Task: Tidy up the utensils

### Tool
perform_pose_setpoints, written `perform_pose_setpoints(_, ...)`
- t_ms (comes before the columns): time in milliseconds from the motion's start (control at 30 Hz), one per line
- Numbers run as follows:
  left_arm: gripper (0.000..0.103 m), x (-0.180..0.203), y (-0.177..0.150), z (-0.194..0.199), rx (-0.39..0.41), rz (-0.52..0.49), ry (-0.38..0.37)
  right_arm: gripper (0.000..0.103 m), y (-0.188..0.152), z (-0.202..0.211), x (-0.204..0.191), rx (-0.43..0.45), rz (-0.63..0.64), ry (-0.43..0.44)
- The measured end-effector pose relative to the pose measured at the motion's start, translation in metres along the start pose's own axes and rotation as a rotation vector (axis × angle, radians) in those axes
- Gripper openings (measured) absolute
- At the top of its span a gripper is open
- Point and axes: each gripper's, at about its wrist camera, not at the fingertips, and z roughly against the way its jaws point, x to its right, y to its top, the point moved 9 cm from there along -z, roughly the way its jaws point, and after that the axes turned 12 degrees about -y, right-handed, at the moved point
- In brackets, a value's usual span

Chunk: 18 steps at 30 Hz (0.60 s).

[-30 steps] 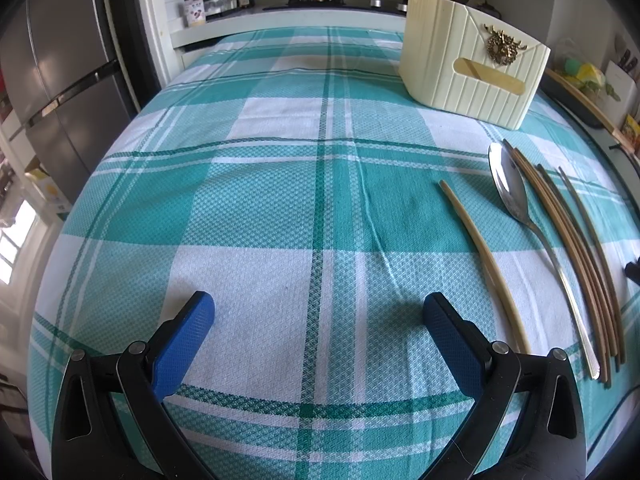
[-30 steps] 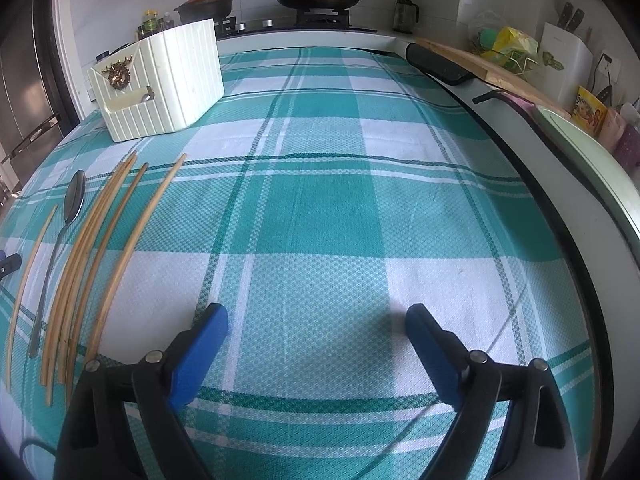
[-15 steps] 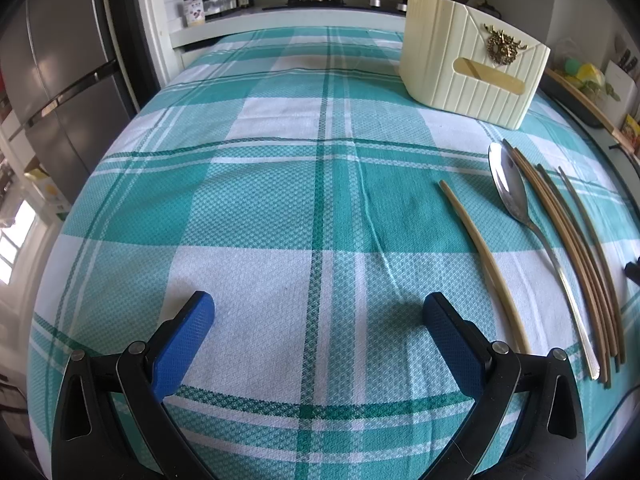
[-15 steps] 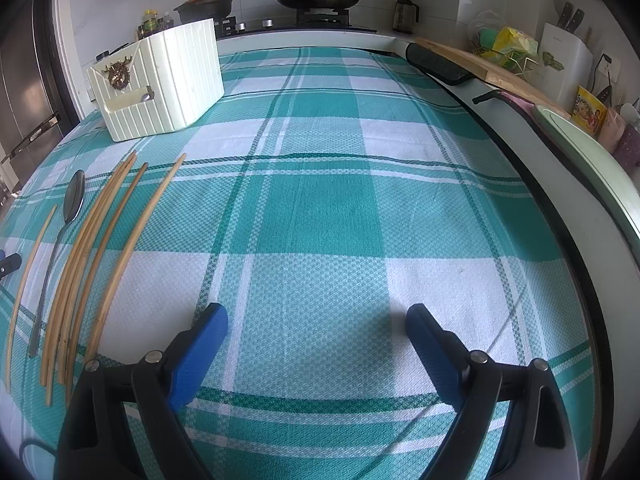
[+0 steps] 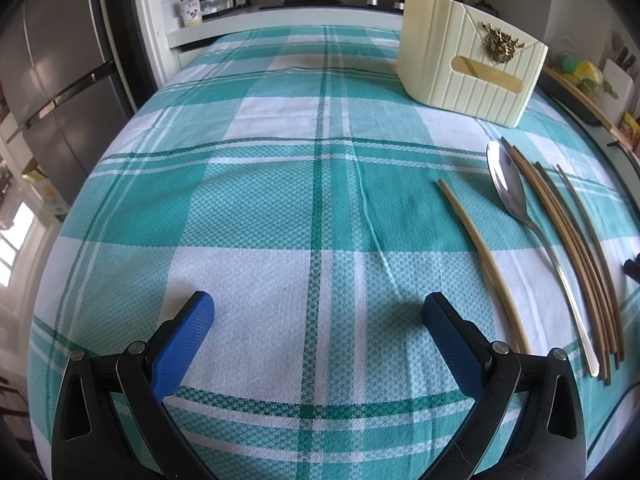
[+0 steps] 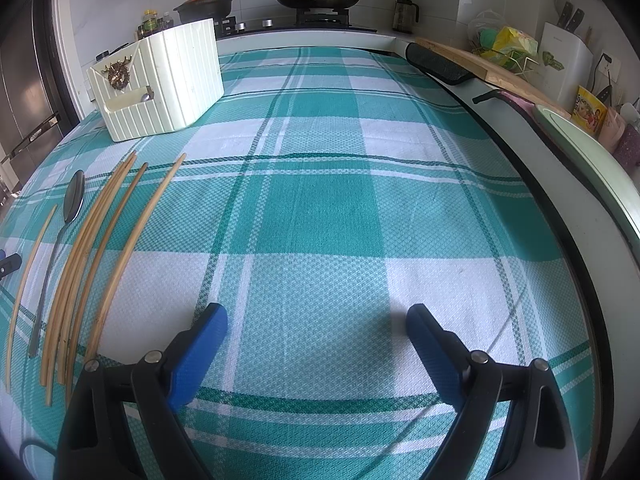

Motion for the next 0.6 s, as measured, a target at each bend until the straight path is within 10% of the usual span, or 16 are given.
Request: perform_pose_setpoints(600,0.102,0.037,-0.004,0.027,0.048,0.025,-0.103,0.092,0.009,0.036,-0.012,0.091,-0.082,0.067)
